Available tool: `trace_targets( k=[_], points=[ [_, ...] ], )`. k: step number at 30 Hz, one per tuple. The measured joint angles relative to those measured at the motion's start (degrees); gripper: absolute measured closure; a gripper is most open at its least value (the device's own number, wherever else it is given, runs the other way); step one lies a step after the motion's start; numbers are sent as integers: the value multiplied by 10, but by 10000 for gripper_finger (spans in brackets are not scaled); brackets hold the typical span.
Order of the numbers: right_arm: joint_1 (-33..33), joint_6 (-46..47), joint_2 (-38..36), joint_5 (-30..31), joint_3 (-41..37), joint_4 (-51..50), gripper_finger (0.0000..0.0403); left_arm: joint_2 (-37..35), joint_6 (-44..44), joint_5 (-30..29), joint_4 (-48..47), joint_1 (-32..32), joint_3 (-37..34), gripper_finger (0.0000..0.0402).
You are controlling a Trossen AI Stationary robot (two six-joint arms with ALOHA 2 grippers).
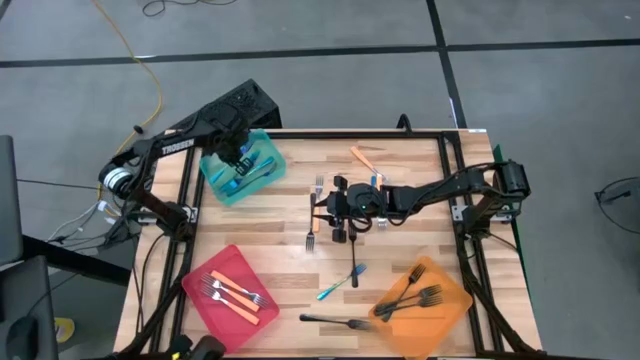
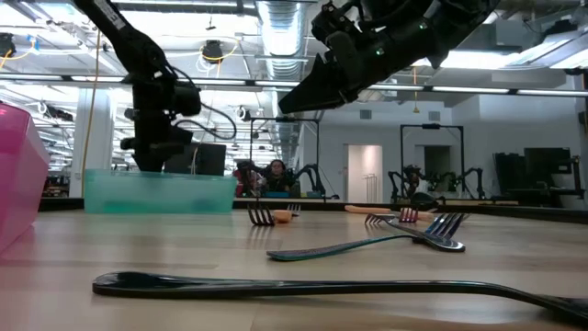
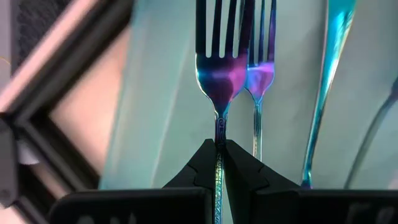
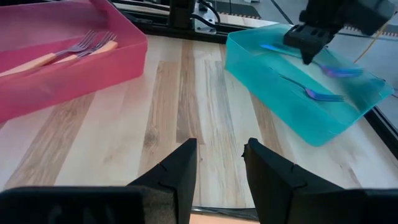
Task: Sort silverware by color (type)
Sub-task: Put the blue fork into the blue bin
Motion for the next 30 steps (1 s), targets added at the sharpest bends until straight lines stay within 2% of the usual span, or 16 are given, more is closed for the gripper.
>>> trace_targets(
  k=[19,24,30],
  points=[
    [-18,-5,0,0,0,-1,248,69,-11,12,11,1,0,401],
    [-18,-6,0,-1,0,-2,248,71,-12,33,31,1,0,401],
    [-18,-11,0,-1,0,-2,248,71,-15,32,41,3,0,401]
  ],
)
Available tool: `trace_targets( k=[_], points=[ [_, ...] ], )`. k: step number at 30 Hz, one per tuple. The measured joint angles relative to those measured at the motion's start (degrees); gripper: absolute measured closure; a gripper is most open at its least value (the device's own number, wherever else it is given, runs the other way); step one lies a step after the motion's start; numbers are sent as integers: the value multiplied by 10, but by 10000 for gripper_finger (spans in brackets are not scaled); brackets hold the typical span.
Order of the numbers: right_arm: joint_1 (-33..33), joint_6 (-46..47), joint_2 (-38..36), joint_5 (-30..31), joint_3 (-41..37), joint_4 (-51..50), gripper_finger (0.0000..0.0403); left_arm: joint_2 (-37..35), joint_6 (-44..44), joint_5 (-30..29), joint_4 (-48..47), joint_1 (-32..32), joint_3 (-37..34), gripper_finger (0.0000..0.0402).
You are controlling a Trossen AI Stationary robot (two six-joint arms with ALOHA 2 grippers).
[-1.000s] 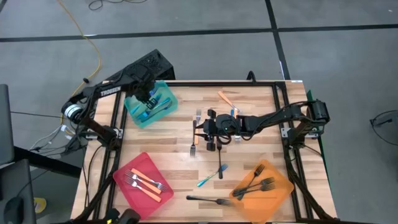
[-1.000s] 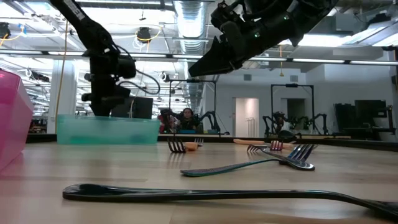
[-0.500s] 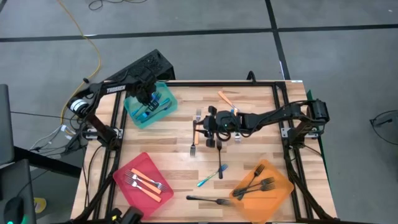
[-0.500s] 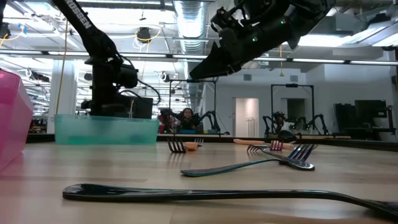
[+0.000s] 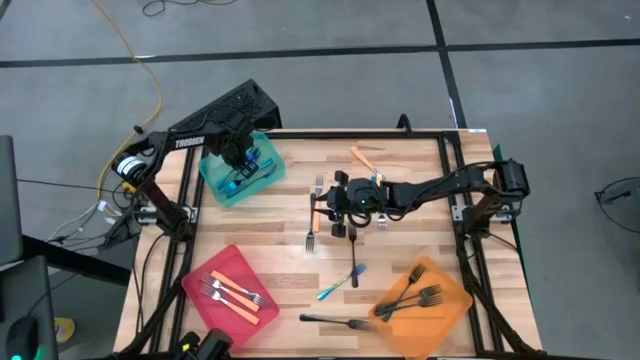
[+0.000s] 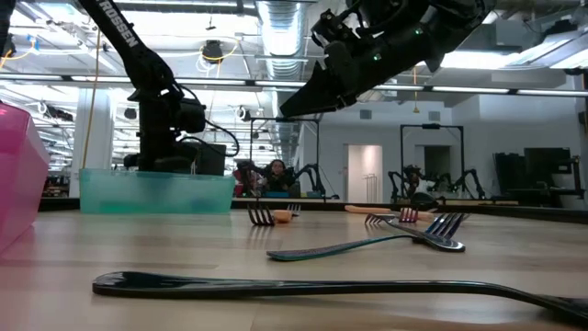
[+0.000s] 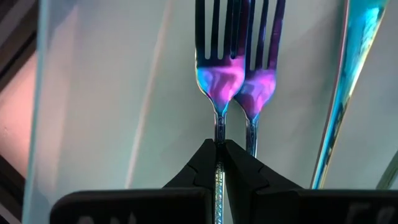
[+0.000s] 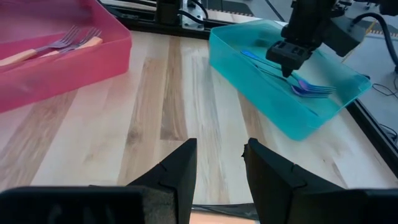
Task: Sort silverware by color (type)
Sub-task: Put the blue fork into the blue bin
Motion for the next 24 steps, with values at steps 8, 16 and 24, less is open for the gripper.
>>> trace_targets(
  k=[8,16,24],
  points=[
    [0,0,0,0,0,0,248,0,-4,-2,13,1,0,401],
    [0,0,0,0,0,0,248,0,-5,6,11,1,0,401],
    [0,0,0,-1,0,0,248,0,-4,0,5,1,0,401]
  ],
)
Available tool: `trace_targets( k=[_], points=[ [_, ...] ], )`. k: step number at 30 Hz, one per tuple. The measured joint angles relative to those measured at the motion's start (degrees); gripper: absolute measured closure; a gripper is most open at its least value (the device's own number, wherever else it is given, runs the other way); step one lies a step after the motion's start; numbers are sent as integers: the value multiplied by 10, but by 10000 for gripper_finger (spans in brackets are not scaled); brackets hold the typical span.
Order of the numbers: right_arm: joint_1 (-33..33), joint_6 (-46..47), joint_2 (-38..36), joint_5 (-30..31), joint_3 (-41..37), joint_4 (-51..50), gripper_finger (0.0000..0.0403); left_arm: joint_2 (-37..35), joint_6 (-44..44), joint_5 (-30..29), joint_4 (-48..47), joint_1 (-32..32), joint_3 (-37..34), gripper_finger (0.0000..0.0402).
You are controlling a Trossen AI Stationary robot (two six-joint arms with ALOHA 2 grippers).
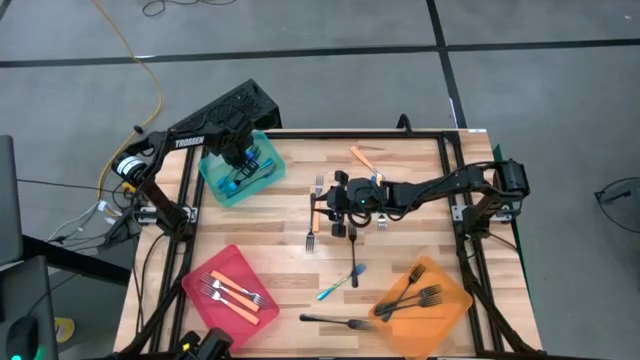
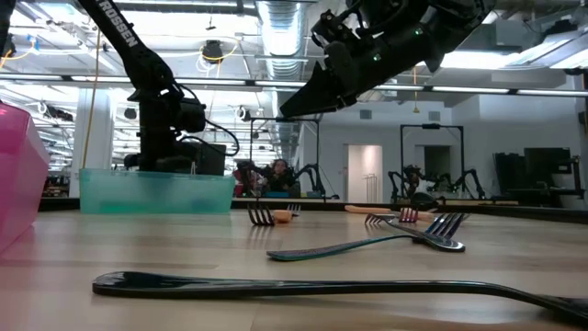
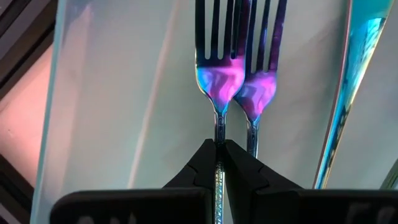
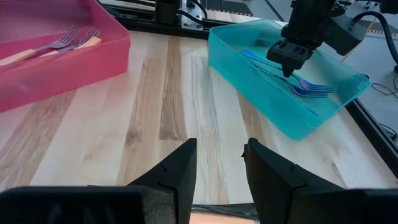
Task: Sort silverware by color (type)
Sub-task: Put the blue fork into the blue bin
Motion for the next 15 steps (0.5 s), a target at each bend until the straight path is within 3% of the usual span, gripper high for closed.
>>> trace_targets(
  k=[15],
  points=[
    [0,-3,0,0,0,1,248,0,-4,-10,-8,11,0,401]
  ],
)
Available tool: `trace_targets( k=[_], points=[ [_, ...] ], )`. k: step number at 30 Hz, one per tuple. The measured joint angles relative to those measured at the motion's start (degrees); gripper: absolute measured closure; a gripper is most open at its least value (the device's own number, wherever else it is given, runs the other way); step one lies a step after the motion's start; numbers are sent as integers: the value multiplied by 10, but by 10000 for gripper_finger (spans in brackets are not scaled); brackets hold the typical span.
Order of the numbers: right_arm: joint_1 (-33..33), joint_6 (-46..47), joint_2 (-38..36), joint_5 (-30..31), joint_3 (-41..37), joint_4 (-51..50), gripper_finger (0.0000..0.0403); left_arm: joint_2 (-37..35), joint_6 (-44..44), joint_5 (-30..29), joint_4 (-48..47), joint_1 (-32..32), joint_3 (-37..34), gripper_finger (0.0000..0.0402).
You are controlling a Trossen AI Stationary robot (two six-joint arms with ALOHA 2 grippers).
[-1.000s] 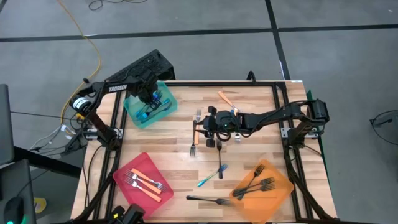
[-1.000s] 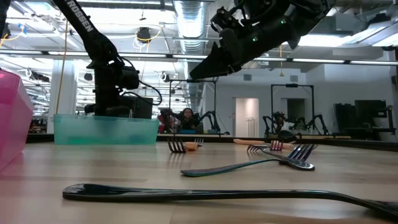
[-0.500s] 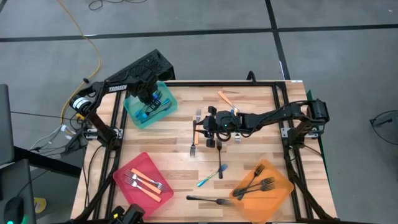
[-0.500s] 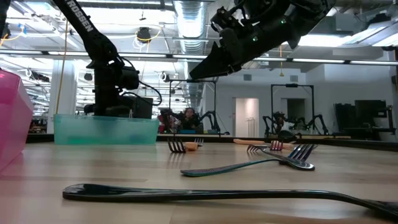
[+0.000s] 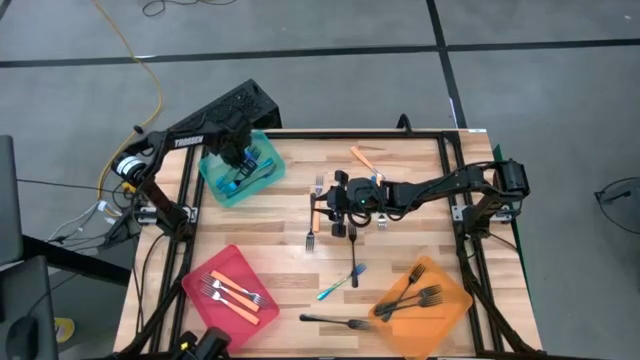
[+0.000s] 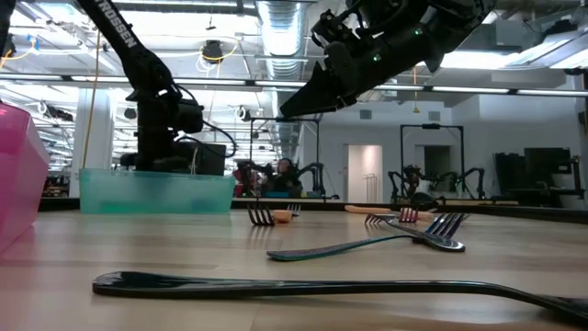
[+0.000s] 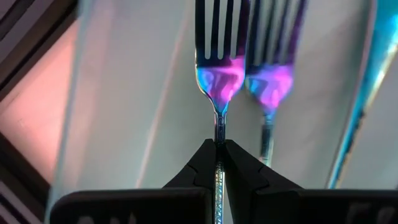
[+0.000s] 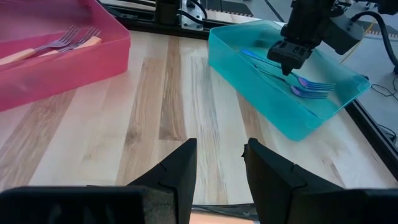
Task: Sort silverware by color (type)
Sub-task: Put the blue fork into the blue bin
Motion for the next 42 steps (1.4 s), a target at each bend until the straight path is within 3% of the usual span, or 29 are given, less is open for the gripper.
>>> trace_targets(
  k=[8,27,42],
  points=[
    [0,-2,0,0,0,-1,248,52,6,16,-10,4,5,401],
    [-3,-12,0,0,0,-1,248,45,-3,15,-7,-3,17,400],
    [-3,-12,0,0,0,-1,248,46,-10,17,3,-24,17,325]
  ],
)
